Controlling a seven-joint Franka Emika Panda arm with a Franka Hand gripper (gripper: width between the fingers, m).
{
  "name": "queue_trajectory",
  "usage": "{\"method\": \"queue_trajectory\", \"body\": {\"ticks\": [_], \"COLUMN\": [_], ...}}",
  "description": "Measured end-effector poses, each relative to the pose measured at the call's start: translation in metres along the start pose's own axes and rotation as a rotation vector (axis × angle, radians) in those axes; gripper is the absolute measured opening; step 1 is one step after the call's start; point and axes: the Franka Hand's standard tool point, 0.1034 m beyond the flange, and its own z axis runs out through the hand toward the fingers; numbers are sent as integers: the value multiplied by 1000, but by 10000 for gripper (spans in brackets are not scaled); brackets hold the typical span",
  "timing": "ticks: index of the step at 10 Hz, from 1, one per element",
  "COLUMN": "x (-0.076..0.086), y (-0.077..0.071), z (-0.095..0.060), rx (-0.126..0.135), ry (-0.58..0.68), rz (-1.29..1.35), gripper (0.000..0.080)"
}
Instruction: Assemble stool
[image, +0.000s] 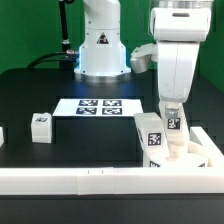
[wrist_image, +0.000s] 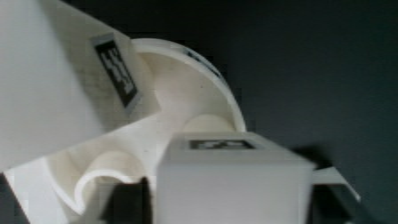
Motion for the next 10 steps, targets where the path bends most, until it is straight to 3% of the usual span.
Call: {"method": "queue_trajectory", "body": {"ticks": [3, 8, 10], "x": [1, 8, 11], "y": [-3, -10, -10], "z": [0, 2, 2], "rx": [10, 53, 63], "ry": [-3, 11, 13], "rz": [275, 1070, 1266], "gripper": [335, 337, 337]}}
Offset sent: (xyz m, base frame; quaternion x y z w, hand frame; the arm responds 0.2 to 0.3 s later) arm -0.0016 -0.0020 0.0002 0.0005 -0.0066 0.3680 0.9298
